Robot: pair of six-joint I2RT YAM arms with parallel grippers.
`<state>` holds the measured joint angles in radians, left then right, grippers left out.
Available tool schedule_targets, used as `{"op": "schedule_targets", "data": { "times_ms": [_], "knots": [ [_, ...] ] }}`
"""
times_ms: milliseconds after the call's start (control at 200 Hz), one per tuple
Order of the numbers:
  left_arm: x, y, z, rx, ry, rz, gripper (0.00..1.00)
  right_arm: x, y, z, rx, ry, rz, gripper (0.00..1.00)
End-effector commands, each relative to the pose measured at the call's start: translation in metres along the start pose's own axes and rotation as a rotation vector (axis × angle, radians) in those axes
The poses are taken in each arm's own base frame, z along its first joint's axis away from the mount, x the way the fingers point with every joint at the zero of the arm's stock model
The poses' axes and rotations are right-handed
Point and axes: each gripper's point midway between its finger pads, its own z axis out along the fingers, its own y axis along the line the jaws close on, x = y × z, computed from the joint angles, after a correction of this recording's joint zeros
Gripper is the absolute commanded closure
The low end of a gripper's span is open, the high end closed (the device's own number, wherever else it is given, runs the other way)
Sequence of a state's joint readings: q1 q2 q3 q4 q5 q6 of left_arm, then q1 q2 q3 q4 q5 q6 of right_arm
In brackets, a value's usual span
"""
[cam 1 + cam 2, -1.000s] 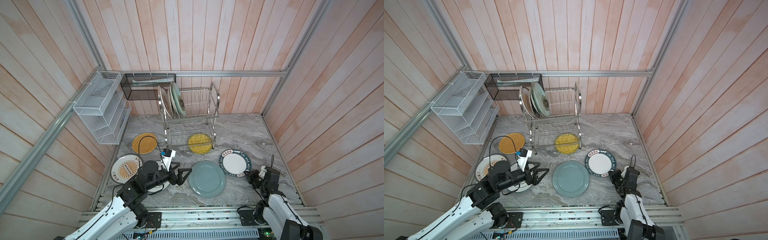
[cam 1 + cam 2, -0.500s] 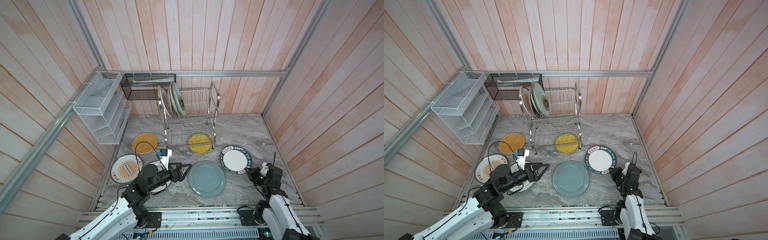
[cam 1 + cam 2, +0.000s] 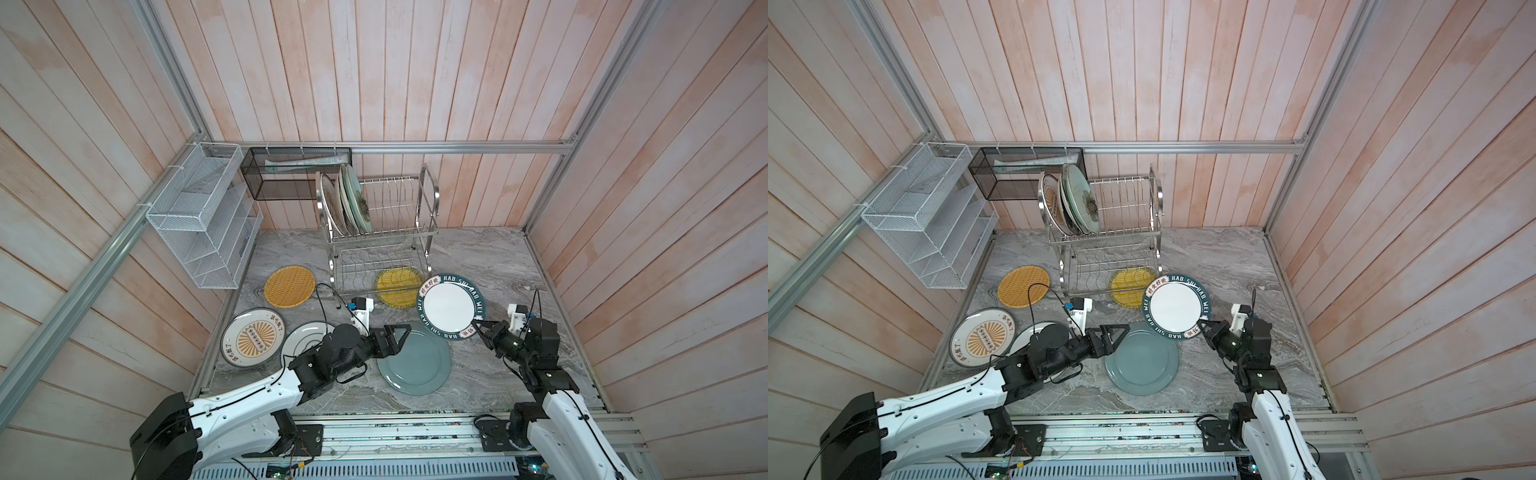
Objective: Load the plates into the dish rack
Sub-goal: 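Tilt the green-rimmed plate up toward the left gripper while the left gripper approaches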
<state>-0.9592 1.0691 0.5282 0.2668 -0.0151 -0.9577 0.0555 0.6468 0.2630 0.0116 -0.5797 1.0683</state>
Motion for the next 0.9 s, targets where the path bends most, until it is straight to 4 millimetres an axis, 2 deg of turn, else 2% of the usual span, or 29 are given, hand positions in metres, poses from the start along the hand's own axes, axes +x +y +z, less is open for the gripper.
{"op": "schedule_targets", "data": {
  "times_ms": [0, 230, 340, 535, 645, 750, 895],
  "knots": [
    [-0.014, -0.013, 0.011, -0.020, -0.067, -0.040, 0.06, -0.001, 0.035, 0.000, -0.085, -0.013, -0.028, 1.00],
    [-0.013, 0.004, 0.024, -0.150, -0.087, -0.100, 0.28, 0.015, 0.045, 0.005, -0.111, 0.026, -0.038, 1.00],
    [-0.013, 0.011, 0.029, -0.192, -0.093, -0.116, 0.34, 0.019, 0.048, 0.006, -0.119, 0.041, -0.041, 1.00],
    [-0.011, 0.020, 0.037, -0.237, -0.096, -0.142, 0.36, 0.022, 0.053, 0.006, -0.135, 0.053, -0.047, 1.00],
    [-0.011, 0.021, 0.041, -0.237, -0.103, -0.152, 0.44, 0.024, 0.053, 0.006, -0.137, 0.060, -0.046, 1.00],
    [-0.010, 0.023, 0.045, -0.243, -0.102, -0.163, 0.47, 0.026, 0.053, 0.005, -0.142, 0.063, -0.045, 1.00],
    [-0.008, 0.025, 0.051, -0.238, -0.104, -0.190, 0.58, 0.027, 0.055, 0.003, -0.148, 0.065, -0.044, 1.00]
  ]
}}
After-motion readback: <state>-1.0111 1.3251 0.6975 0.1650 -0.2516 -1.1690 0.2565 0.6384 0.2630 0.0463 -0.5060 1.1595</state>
